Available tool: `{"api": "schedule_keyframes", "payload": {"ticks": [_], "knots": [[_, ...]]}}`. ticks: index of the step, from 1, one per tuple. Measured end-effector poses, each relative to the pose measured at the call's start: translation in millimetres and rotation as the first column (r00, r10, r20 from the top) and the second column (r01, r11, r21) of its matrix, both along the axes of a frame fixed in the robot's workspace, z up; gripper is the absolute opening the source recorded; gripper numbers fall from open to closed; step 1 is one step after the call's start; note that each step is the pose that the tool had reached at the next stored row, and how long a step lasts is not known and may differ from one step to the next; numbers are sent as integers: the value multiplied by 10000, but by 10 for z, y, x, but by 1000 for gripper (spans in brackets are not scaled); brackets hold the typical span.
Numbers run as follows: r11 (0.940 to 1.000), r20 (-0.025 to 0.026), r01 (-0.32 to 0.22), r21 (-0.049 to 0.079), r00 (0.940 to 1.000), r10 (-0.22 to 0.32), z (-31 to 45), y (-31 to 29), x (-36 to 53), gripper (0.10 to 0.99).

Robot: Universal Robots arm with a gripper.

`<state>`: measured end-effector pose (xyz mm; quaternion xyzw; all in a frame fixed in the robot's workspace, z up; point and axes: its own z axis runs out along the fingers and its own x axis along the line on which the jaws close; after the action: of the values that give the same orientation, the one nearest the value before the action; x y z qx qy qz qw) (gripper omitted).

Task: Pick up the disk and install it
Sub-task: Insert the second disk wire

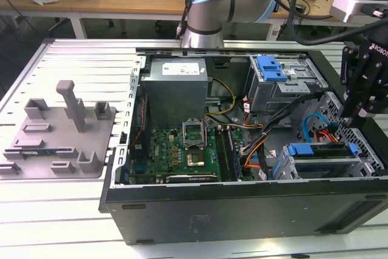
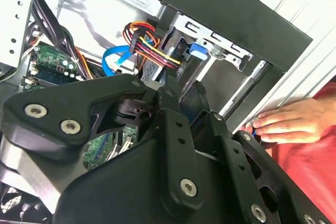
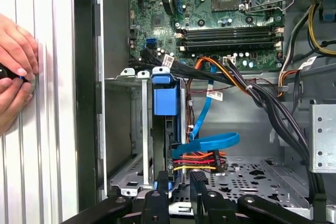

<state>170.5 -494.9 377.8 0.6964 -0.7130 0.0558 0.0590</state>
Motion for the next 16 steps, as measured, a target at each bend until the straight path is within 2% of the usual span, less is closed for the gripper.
{"api": "schedule_keyframes", "payload": {"ticks": [2,3,4,11,14,16], "knots": [[10000,0,0,0,10000,0,-7,0,-53,306],[10000,0,1,0,10000,-1,-10,0,-129,306],[10000,0,1,1,10000,-1,-16,0,-166,306],[10000,-2,2,-1,10000,-2,-55,0,-201,306],[10000,-30,16,-1,10000,-16,-58,0,-202,306],[10000,-90,40,1,10000,-40,-62,0,-200,306]]}}
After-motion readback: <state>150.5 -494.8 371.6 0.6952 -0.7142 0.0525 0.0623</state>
